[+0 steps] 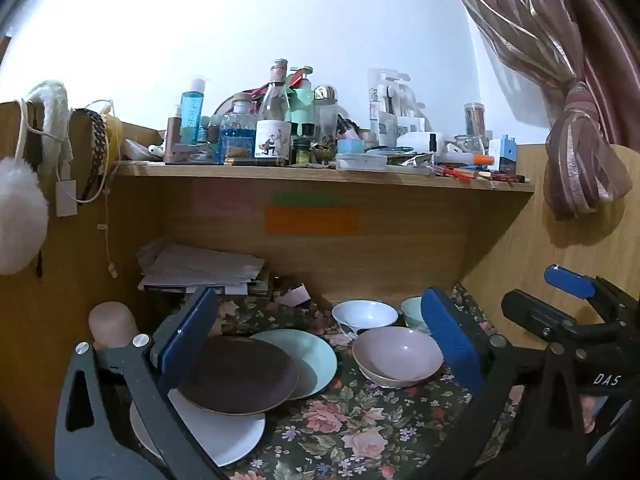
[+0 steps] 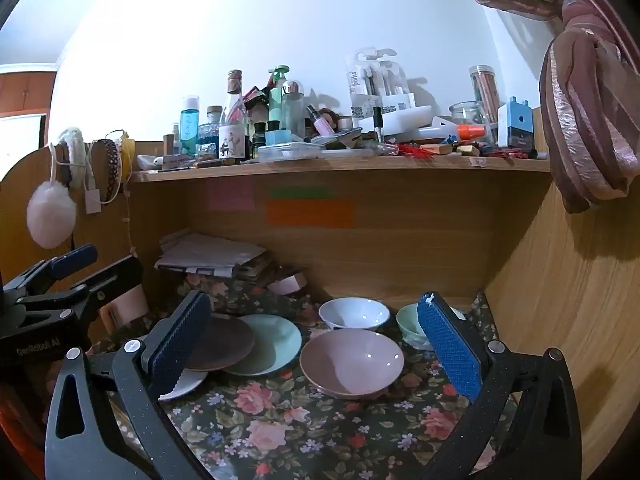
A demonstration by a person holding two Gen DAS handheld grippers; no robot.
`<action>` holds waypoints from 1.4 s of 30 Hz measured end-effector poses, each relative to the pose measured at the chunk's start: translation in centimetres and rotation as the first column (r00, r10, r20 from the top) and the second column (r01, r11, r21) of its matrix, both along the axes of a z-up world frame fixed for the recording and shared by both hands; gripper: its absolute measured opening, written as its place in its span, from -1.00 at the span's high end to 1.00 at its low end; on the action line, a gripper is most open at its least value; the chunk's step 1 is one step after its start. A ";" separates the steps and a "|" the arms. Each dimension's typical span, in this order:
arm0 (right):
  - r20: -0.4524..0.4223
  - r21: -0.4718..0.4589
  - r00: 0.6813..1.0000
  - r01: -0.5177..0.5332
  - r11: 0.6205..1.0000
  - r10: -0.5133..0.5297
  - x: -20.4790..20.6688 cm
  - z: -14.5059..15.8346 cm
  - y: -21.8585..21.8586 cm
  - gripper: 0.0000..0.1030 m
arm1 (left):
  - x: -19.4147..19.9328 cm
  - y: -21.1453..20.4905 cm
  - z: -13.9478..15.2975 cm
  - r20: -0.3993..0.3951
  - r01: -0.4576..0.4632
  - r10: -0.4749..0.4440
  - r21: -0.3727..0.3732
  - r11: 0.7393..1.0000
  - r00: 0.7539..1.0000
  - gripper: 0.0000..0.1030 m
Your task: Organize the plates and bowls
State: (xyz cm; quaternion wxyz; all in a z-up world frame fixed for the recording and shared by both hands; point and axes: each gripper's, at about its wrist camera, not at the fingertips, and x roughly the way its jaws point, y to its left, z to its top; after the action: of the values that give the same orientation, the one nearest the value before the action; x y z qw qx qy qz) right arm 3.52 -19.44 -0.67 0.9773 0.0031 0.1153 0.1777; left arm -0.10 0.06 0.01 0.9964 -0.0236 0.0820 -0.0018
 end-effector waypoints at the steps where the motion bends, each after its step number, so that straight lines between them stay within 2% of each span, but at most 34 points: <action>1: 0.000 -0.001 1.000 0.001 1.000 -0.001 0.0 0.0 0.0 -1.00 | -0.1 0.0 0.0 -0.001 -0.002 0.002 -0.004 1.000 1.000 -0.99; 2: 0.001 -0.003 1.000 0.000 1.000 0.000 0.1 0.0 0.0 -1.00 | 0.6 -0.8 0.0 -0.026 -0.004 0.004 0.028 1.000 1.000 -0.99; 8: -0.005 -0.003 1.000 0.000 1.000 0.000 0.3 0.0 0.0 -1.00 | 1.0 -1.6 -0.2 -0.018 -0.003 0.003 0.006 1.000 1.000 -0.99; 10: -0.006 -0.001 1.000 0.002 1.000 -0.002 0.5 -0.1 -0.1 -1.00 | 0.9 0.3 -0.3 -0.016 0.006 -0.006 -0.031 1.000 1.000 -0.99; 42: -0.013 0.008 1.000 -0.002 1.000 0.002 1.0 -0.2 0.1 -1.00 | 1.7 -0.2 -0.1 -0.019 0.016 -0.016 -0.002 1.000 1.000 -0.99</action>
State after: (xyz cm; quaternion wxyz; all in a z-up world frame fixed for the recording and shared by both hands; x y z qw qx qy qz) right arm 4.52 -19.38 -0.88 0.9764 0.0079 0.1208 0.1790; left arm 1.62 -0.11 -0.09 0.9955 -0.0241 0.0915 -0.0097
